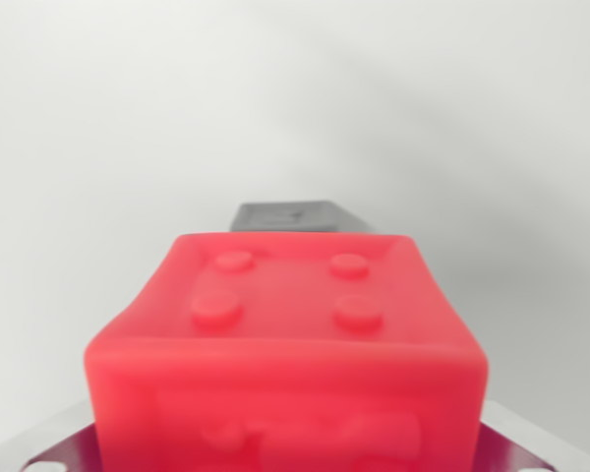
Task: Destack cube
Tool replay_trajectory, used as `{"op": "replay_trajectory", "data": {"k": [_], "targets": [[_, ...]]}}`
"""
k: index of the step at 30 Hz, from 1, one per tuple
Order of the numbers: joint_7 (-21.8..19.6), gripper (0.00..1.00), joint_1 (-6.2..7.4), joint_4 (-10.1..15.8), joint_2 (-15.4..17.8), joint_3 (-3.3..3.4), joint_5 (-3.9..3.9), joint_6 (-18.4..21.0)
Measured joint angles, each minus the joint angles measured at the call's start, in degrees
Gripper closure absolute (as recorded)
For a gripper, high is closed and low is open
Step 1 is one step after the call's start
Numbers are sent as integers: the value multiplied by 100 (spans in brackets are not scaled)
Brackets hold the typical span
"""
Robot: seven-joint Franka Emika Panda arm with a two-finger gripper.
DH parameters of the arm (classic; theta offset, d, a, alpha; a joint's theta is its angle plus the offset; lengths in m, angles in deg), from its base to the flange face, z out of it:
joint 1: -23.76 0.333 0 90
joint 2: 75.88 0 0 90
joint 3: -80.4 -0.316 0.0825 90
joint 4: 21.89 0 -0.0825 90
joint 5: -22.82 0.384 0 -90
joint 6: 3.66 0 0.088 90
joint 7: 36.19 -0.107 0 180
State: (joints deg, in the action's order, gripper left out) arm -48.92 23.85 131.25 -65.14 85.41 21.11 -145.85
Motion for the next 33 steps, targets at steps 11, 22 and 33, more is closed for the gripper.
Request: {"op": "replay_trajectory", "data": {"k": [11, 22, 33], "targets": [[-447, 100, 37, -307, -395, -82, 66, -80], [-895, 100, 70, -626, -774, -157, 115, -144], [-1368, 100, 111, -965, -1152, -216, 149, -181]]}}
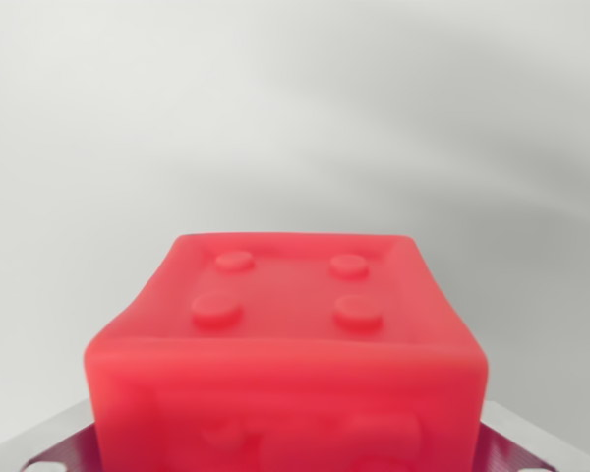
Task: Destack cube
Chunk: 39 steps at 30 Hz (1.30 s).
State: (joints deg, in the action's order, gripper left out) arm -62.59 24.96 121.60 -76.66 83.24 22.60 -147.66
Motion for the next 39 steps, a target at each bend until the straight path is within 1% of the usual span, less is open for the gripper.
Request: {"op": "replay_trajectory", "data": {"k": [19, 39], "targets": [[-816, 100, 116, -631, -638, -38, 47, -10], [-1630, 100, 246, -1310, -1267, -43, 86, 10]]}}
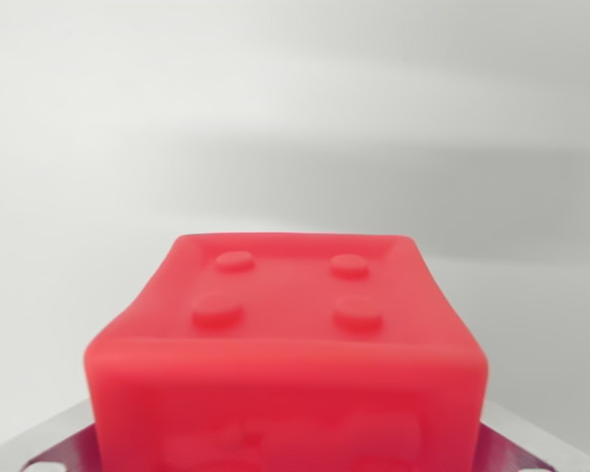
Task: Destack cube
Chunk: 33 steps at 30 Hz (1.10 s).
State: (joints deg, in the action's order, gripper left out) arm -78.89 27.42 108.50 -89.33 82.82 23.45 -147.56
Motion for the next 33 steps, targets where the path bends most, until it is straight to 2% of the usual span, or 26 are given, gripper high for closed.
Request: {"op": "replay_trajectory", "data": {"k": [29, 33], "targets": [[-1093, 100, 155, -1018, -843, -1, 51, 171], [-1118, 100, 158, -1047, -959, -2, 57, 104]]}}
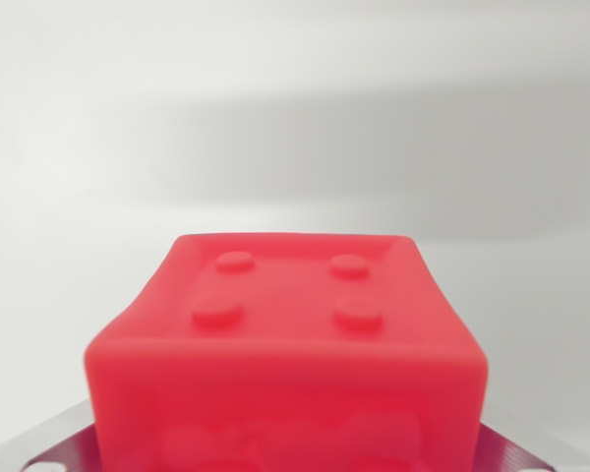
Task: Destack cube
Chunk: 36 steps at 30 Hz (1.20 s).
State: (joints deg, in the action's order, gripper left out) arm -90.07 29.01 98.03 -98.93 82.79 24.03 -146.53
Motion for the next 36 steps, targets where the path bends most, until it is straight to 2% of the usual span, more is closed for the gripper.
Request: {"op": "replay_trajectory", "data": {"k": [18, 36], "targets": [[1, 100, -4, -52, -659, -19, 41, -584], [2, 100, -36, -168, -1153, -58, 46, -958]]}}
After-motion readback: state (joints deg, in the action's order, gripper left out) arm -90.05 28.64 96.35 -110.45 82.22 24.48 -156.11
